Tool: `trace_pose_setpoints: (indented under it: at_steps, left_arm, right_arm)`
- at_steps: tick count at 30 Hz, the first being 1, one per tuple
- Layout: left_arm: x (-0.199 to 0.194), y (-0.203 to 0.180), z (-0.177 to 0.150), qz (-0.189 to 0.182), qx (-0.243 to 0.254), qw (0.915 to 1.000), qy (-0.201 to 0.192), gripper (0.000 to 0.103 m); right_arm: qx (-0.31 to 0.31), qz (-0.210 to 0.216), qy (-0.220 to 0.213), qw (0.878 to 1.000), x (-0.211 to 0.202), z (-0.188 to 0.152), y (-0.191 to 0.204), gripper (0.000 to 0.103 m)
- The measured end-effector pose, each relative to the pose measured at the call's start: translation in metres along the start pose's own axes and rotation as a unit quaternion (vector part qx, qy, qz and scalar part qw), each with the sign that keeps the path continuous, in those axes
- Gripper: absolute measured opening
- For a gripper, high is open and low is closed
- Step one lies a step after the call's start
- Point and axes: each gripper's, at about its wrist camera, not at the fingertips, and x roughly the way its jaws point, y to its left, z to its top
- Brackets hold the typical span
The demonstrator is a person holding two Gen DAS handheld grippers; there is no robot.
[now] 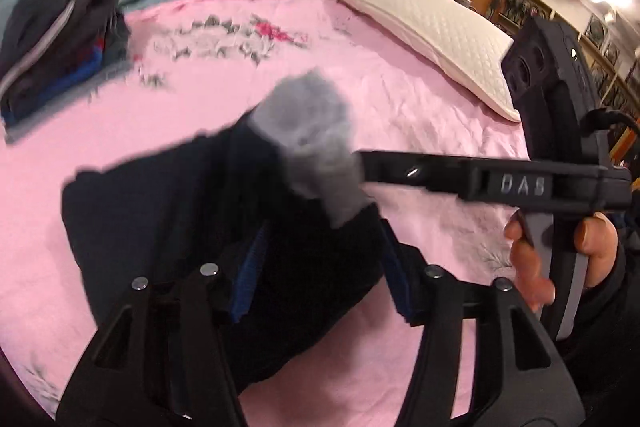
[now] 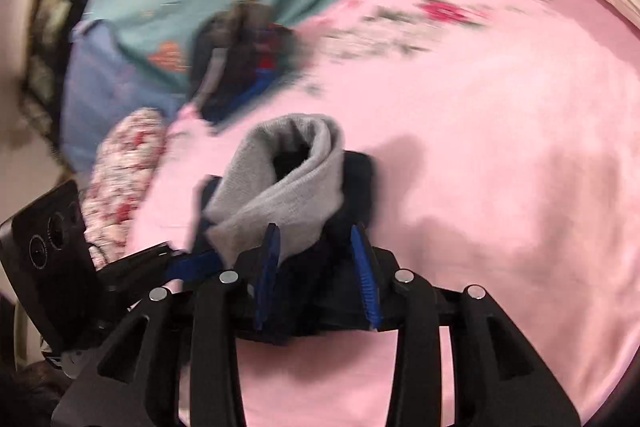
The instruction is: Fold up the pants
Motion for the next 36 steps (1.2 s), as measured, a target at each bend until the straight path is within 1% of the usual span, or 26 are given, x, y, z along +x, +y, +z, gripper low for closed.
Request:
trace_pose_setpoints:
  at_steps: [2, 4, 5, 7, 8, 9, 10, 12, 13, 15, 16, 17, 18, 19, 20, 22, 23, 25, 26, 28, 30, 31, 32, 33, 34, 36]
  left_arm:
    - [-0.021, -0.002, -0.005, -0.005, 0.002, 0.9998, -0.019, 0.059]
    - [-0.049, -0.003, -0.009, 0.008, 0.013, 0.9988, -0.048, 0.074]
    - [-0.066, -0.002, -0.013, 0.02, 0.018, 0.9974, -0.067, 0.079]
    - [-0.088, 0.001, -0.019, 0.024, 0.013, 0.9956, -0.09, 0.087]
    - [-0.093, 0.002, -0.022, 0.037, 0.013, 0.9947, -0.095, 0.088]
    - [-0.093, 0.006, -0.024, 0.05, 0.011, 0.9944, -0.092, 0.088]
    - [-0.085, 0.014, -0.023, 0.06, 0.001, 0.9951, -0.078, 0.088]
    - [-0.067, 0.028, -0.025, 0.064, -0.025, 0.9963, -0.05, 0.088]
    - [-0.055, 0.034, -0.027, 0.071, -0.033, 0.9963, -0.035, 0.088]
    - [-0.035, 0.048, -0.031, 0.103, -0.047, 0.9935, -0.007, 0.088]
    - [-0.025, 0.055, -0.032, 0.114, -0.053, 0.9921, 0.004, 0.088]
    - [-0.02, 0.063, -0.034, 0.117, -0.062, 0.9912, 0.009, 0.09]
    - [-0.02, 0.072, -0.038, 0.114, -0.074, 0.9906, 0.012, 0.091]
    - [-0.02, 0.079, -0.039, 0.107, -0.088, 0.9902, 0.016, 0.091]
    - [-0.02, 0.085, -0.038, 0.1, -0.101, 0.9897, 0.017, 0.092]
    - [-0.023, 0.088, -0.038, 0.1, -0.104, 0.9895, 0.013, 0.092]
    - [-0.023, 0.089, -0.039, 0.1, -0.104, 0.9894, 0.013, 0.092]
    - [-0.029, 0.088, -0.04, 0.099, -0.105, 0.9895, 0.006, 0.091]
    - [-0.03, 0.088, -0.04, 0.1, -0.104, 0.9895, 0.001, 0.091]
    - [-0.043, 0.089, -0.041, 0.099, -0.109, 0.989, -0.014, 0.09]
    - [-0.059, 0.093, -0.043, 0.101, -0.116, 0.9876, -0.033, 0.09]
    - [-0.069, 0.096, -0.045, 0.106, -0.119, 0.9863, -0.041, 0.09]
    - [-0.077, 0.099, -0.047, 0.111, -0.123, 0.985, -0.048, 0.09]
    - [-0.085, 0.102, -0.049, 0.116, -0.127, 0.9837, -0.053, 0.09]
    - [-0.089, 0.105, -0.05, 0.12, -0.13, 0.9826, -0.056, 0.09]
    - [-0.1, 0.112, -0.054, 0.126, -0.141, 0.9801, -0.061, 0.09]
  right_arm:
    - [0.014, -0.012, -0.017, 1.0, -0.015, 0.003, -0.013, 0.038]
    - [0.003, -0.022, -0.043, 0.999, -0.034, 0.006, -0.01, 0.04]
    - [-0.011, -0.025, -0.06, 0.998, -0.045, 0.008, -0.002, 0.045]
    - [-0.043, -0.033, -0.09, 0.994, -0.063, 0.008, 0.02, 0.053]
    - [-0.067, -0.015, -0.102, 0.992, -0.071, 0.008, 0.04, 0.06]
    - [-0.079, 0.002, -0.103, 0.992, -0.071, 0.009, 0.053, 0.061]
    - [-0.102, 0.025, -0.093, 0.99, -0.069, 0.008, 0.073, 0.061]
    - [-0.124, 0.029, -0.058, 0.99, -0.053, 0.008, 0.094, 0.061]
    - [-0.13, 0.014, -0.039, 0.991, -0.041, 0.007, 0.099, 0.061]
    - [-0.121, -0.057, -0.005, 0.991, -0.01, 0.005, 0.092, 0.06]
    - [-0.109, -0.084, 0.008, 0.99, 0.002, 0.007, 0.082, 0.059]
    - [-0.092, -0.108, 0.023, 0.99, 0.015, 0.007, 0.064, 0.053]
    - [-0.072, -0.112, 0.04, 0.99, 0.023, 0.006, 0.048, 0.052]
    - [-0.055, -0.104, 0.045, 0.992, 0.024, 0.003, 0.035, 0.052]
    - [-0.05, -0.084, 0.031, 0.995, 0.017, 0.001, 0.033, 0.052]
    - [-0.057, -0.049, 0.006, 0.997, -0.006, 0.0, 0.042, 0.053]
    - [-0.062, -0.046, -0.019, 0.997, -0.023, 0.003, 0.048, 0.057]
    - [-0.068, -0.079, -0.052, 0.993, -0.045, 0.009, 0.053, 0.075]
    - [-0.062, -0.102, -0.057, 0.991, -0.049, 0.012, 0.046, 0.089]
    - [-0.044, -0.113, -0.035, 0.992, -0.04, 0.014, 0.028, 0.092]
    - [-0.015, -0.07, 0.011, 0.997, -0.022, 0.009, 0.008, 0.092]
    - [0.001, -0.039, 0.027, 0.999, -0.014, 0.005, 0.001, 0.092]
    - [0.005, -0.02, 0.036, 0.999, -0.009, 0.002, -0.001, 0.084]
    - [0.001, -0.006, 0.042, 0.999, -0.005, -0.001, 0.002, 0.055]
    - [-0.014, -0.004, 0.054, 0.998, 0.0, -0.002, 0.009, 0.047]
    - [-0.034, -0.007, 0.058, 0.998, -0.002, -0.002, 0.019, 0.025]
